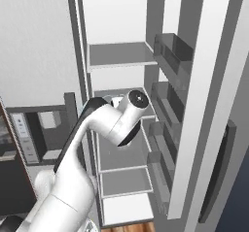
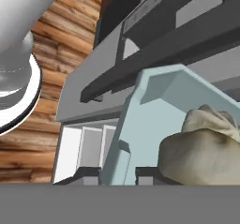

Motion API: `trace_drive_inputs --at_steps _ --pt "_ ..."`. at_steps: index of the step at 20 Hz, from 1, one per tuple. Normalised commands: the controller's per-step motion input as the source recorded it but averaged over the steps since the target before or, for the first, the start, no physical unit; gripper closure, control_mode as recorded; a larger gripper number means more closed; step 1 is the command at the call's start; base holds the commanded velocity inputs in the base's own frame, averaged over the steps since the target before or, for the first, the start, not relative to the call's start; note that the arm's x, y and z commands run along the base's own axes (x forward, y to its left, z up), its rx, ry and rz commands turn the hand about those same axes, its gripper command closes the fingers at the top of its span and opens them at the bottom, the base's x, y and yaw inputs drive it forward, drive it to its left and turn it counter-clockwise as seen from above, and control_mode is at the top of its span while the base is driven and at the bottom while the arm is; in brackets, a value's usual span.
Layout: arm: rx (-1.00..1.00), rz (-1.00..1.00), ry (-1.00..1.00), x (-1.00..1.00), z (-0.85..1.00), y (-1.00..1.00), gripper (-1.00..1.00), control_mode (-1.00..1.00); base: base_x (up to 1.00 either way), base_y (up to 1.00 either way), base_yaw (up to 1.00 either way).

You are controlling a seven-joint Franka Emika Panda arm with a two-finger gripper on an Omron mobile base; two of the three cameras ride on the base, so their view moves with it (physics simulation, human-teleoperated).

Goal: Place two dumplings into each of the tupperware containers and then place the containers in the fridge.

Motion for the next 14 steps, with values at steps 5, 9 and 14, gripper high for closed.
trace_drive_inputs --at_steps 5,9,14 --pt "0.00 0.00 0.00 0.65 -0.50 0.06 1.00 -1.00 0.00 0.00 0.00" --pt "0.02 0.00 0.00 0.86 -0.40 0.20 1.00 -1.00 0.00 0.00 0.00" --pt "0.01 0.00 -0.01 0.96 -0.14 0.15 1.00 -1.00 0.00 0.00 0.00"
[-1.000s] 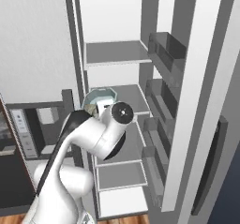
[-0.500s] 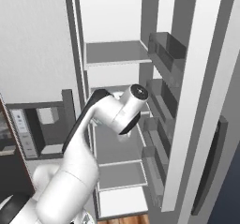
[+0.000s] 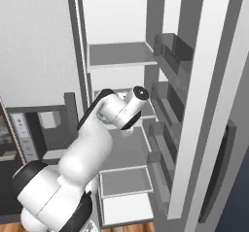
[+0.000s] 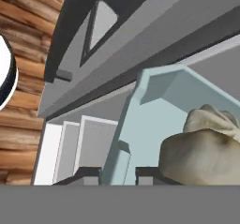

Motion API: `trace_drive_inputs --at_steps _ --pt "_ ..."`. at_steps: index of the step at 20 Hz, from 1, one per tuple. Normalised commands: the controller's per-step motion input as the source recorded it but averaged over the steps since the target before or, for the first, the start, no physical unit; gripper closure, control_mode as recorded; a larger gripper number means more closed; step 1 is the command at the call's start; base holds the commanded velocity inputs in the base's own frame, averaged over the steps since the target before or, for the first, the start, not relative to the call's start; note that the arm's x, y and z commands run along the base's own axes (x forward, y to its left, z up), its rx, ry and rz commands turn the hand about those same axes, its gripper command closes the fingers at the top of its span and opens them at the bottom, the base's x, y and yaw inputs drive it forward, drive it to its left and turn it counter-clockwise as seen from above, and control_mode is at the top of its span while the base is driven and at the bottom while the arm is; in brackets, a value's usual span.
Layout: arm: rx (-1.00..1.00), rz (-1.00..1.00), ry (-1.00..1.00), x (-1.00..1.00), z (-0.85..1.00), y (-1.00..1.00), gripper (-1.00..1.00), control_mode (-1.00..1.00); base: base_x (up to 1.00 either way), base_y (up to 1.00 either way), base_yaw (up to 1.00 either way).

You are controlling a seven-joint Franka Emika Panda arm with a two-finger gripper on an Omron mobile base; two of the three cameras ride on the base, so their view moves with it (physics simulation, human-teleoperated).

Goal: Place two dumplings into each of the tupperware containers and then place the containers in the fridge.

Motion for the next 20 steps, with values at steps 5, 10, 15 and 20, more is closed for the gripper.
trace_drive_inputs --at_steps 5,10,15,20 --pt "0.00 0.00 0.00 0.99 -0.14 0.24 1.00 -1.00 0.00 0.00 0.00" --pt "0.00 0.00 -0.01 0.90 -0.25 0.04 1.00 -1.00 0.00 0.00 0.00" --pt "0.00 0.00 -0.01 0.76 -0.50 0.00 1.00 -1.00 0.00 0.00 0.00" --pt "0.00 0.00 0.00 0.49 -0.43 -0.32 1.00 -1.00 0.00 0.00 0.00"
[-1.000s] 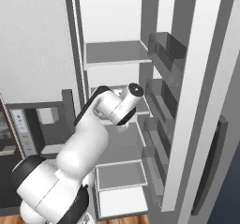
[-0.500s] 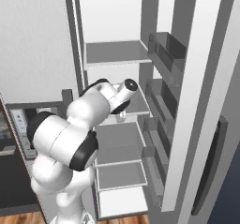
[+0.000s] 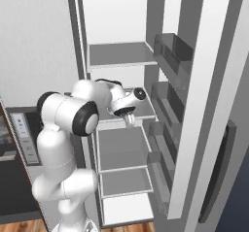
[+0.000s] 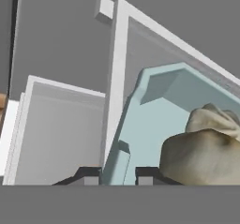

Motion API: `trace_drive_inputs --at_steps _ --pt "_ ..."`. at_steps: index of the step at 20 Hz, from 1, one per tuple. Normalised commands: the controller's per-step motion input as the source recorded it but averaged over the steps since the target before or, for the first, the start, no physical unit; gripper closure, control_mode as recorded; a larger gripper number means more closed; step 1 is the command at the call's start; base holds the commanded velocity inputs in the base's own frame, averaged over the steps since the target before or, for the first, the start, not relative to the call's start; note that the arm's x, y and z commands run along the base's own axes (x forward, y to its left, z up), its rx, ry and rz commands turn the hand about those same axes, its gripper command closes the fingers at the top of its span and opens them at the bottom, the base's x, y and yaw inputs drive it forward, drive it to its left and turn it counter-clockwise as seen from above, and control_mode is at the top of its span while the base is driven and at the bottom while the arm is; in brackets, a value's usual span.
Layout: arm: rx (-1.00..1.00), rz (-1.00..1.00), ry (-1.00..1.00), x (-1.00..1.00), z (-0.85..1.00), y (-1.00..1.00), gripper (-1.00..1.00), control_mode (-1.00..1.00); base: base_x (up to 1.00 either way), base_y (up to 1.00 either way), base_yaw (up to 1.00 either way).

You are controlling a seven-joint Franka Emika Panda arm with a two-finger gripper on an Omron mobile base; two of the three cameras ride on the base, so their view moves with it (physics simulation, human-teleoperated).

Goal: Place two dumplings into each of the tupperware containers and then place the containers in the fridge.

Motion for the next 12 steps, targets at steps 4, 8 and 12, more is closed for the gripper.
trace_drive_inputs --at_steps 4,8,12 --pt "0.00 0.03 0.00 0.62 -0.25 -0.33 1.00 -1.00 0.00 0.00 0.00" --pt "0.00 0.06 -0.07 0.86 -0.33 0.00 1.00 -1.00 0.00 0.00 0.00" --pt "0.00 0.03 -0.18 0.65 -0.35 -0.03 -1.00 -1.00 0.00 0.00 0.00"
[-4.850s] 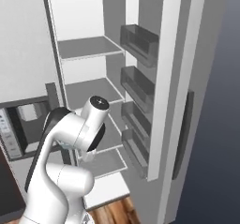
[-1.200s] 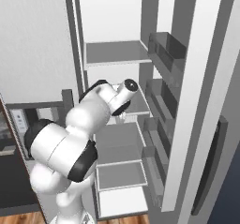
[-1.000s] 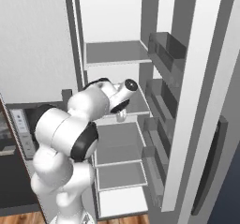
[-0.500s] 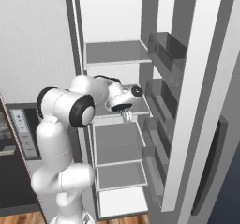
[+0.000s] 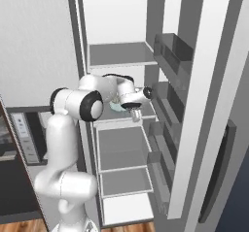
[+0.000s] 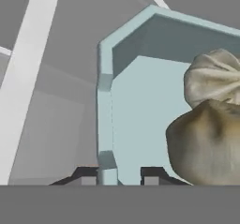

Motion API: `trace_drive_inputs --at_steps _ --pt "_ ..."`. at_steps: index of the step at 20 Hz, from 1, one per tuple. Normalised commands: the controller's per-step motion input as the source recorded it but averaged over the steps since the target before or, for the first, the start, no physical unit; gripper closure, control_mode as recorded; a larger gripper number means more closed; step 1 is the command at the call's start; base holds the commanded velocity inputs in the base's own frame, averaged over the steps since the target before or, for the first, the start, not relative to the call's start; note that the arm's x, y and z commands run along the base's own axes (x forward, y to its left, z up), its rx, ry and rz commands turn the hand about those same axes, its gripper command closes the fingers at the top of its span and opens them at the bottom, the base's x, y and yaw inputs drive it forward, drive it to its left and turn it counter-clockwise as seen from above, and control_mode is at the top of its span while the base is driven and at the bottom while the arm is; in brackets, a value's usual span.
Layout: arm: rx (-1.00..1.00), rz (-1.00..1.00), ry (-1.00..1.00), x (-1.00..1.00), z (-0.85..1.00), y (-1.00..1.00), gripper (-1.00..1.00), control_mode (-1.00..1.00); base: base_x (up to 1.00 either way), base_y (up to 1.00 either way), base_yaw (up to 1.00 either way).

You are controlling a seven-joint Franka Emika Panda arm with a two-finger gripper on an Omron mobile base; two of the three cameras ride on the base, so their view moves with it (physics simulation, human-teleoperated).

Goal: Place two dumplings into each of the tupperware containers and then place the containers in the fridge.

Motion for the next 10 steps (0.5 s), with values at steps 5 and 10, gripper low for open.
trace_drive_inputs --at_steps 5,10 --pt "0.02 0.02 -0.33 -0.01 -0.03 -0.07 -1.00 -1.00 0.00 0.00 0.00" --pt "0.00 0.01 -0.43 -0.48 0.16 0.01 -1.00 -1.00 0.00 0.00 0.00"
